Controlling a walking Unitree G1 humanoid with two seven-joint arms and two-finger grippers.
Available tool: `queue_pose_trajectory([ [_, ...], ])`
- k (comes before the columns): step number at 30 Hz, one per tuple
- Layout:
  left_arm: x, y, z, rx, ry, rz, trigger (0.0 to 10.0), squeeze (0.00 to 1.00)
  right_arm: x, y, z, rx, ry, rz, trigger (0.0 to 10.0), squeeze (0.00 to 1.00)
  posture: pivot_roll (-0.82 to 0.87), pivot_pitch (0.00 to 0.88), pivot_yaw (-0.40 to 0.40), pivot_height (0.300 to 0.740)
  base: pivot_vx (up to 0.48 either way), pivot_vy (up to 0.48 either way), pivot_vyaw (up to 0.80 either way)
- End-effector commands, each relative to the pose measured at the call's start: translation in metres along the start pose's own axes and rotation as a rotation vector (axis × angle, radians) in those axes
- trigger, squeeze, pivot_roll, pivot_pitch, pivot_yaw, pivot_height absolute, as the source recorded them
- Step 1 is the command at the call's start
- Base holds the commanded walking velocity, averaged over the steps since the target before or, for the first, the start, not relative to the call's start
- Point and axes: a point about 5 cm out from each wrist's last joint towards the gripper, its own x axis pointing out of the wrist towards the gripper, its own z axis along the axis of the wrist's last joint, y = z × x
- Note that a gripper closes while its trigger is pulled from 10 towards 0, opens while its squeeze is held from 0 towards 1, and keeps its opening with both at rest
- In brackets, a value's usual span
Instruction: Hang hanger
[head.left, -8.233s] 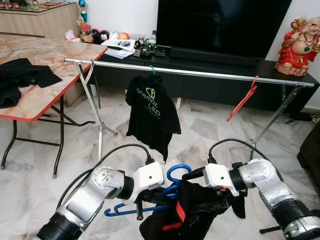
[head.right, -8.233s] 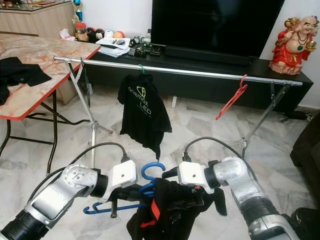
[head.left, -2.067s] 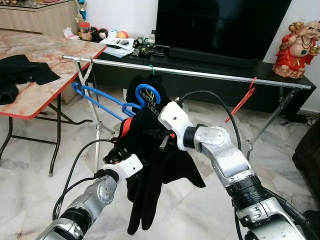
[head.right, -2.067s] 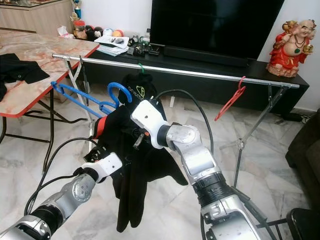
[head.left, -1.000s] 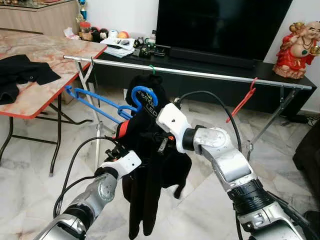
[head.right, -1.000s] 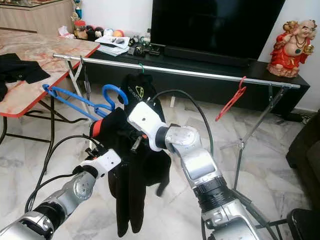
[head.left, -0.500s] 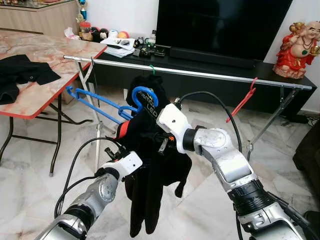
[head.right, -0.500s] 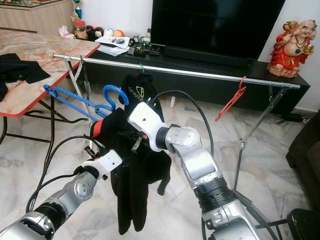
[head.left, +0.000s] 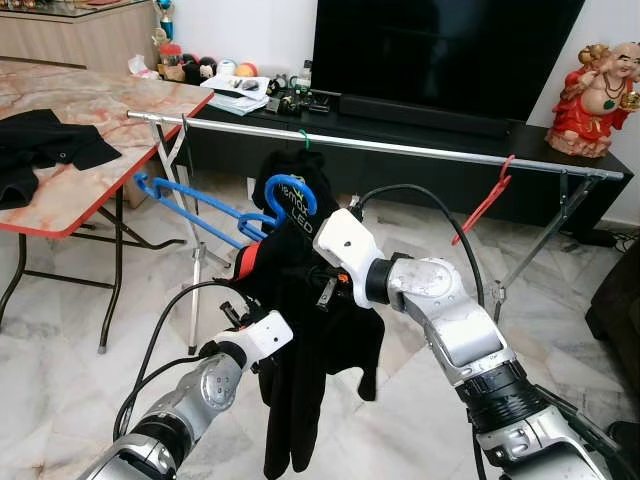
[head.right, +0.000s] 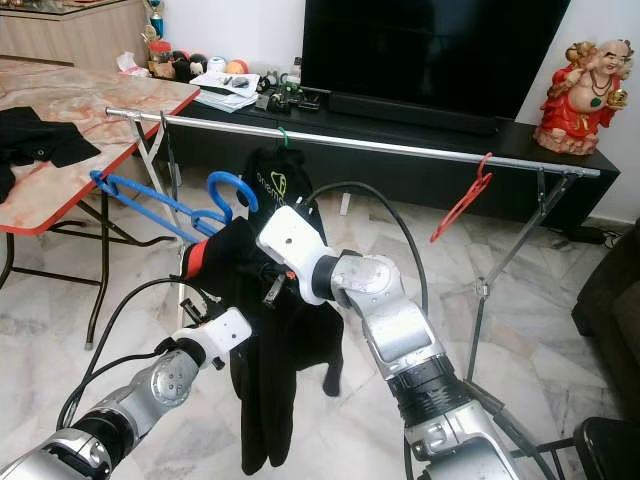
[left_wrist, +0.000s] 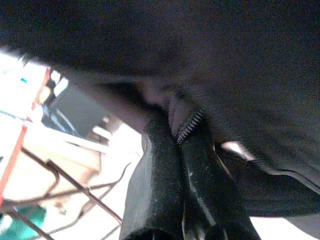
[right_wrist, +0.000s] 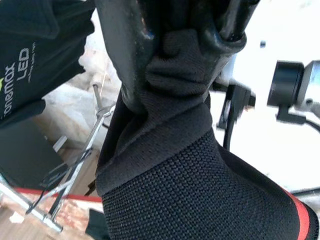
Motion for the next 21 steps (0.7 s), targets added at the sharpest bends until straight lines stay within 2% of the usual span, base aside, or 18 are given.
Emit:
queue_pose_trajectory([
  [1,-0.003,-0.004,-0.003,-0.062,0.013,-0.003,0.0,0.0,-0.003,0.0,0.009,-0.041,-0.034,-0.003,0.0,0.0,0.08,0.0,-0.089,0.74,0.0,0.0,0.0],
  [7,-0.005,-0.004,-0.009,-0.197,0.057,0.018,0.0,0.0,-0.004,-0.001,0.005,-0.038,-0.03,-0.02,0.0,0.0,0.07,0.0,-0.087,0.74,0.0,0.0,0.0],
  [9,-0.005,-0.004,-0.009,-0.213,0.061,0.018,0.0,0.0,-0.005,-0.001,0.002,-0.048,-0.019,-0.022,0.0,0.0,0.07,0.0,-0.087,0.74,0.0,0.0,0.0],
  [13,-0.007,0.002,-0.016,-0.276,0.091,0.042,0.0,0.0,-0.02,-0.01,-0.017,-0.05,0.011,-0.043,0.0,0.0,0.08,0.0,-0.09,0.74,0.0,0.0,0.0],
  [14,-0.008,0.003,-0.02,-0.294,0.109,0.053,0.0,0.0,-0.029,-0.017,-0.028,0.019,0.005,-0.066,0.0,0.0,0.08,0.0,-0.09,0.74,0.0,0.0,0.0],
  [16,-0.01,0.004,-0.023,-0.306,0.121,0.056,0.0,0.0,-0.041,-0.023,-0.045,0.074,0.02,-0.085,0.0,0.0,0.08,0.0,-0.092,0.74,0.0,0.0,0.0],
  [18,-0.011,0.003,-0.024,-0.307,0.126,0.05,0.0,0.0,-0.05,-0.024,-0.06,0.107,0.039,-0.098,0.0,0.0,0.08,0.0,-0.092,0.74,0.0,0.0,0.0],
  [19,-0.011,0.003,-0.024,-0.307,0.126,0.05,0.0,0.0,-0.05,-0.024,-0.06,0.107,0.039,-0.098,0.0,0.0,0.08,0.0,-0.092,0.74,0.0,0.0,0.0],
  [21,-0.011,0.002,-0.025,-0.317,0.132,0.041,0.0,0.0,-0.062,-0.024,-0.082,0.12,0.099,-0.117,0.0,0.0,0.07,0.003,-0.087,0.74,0.0,0.0,0.0],
])
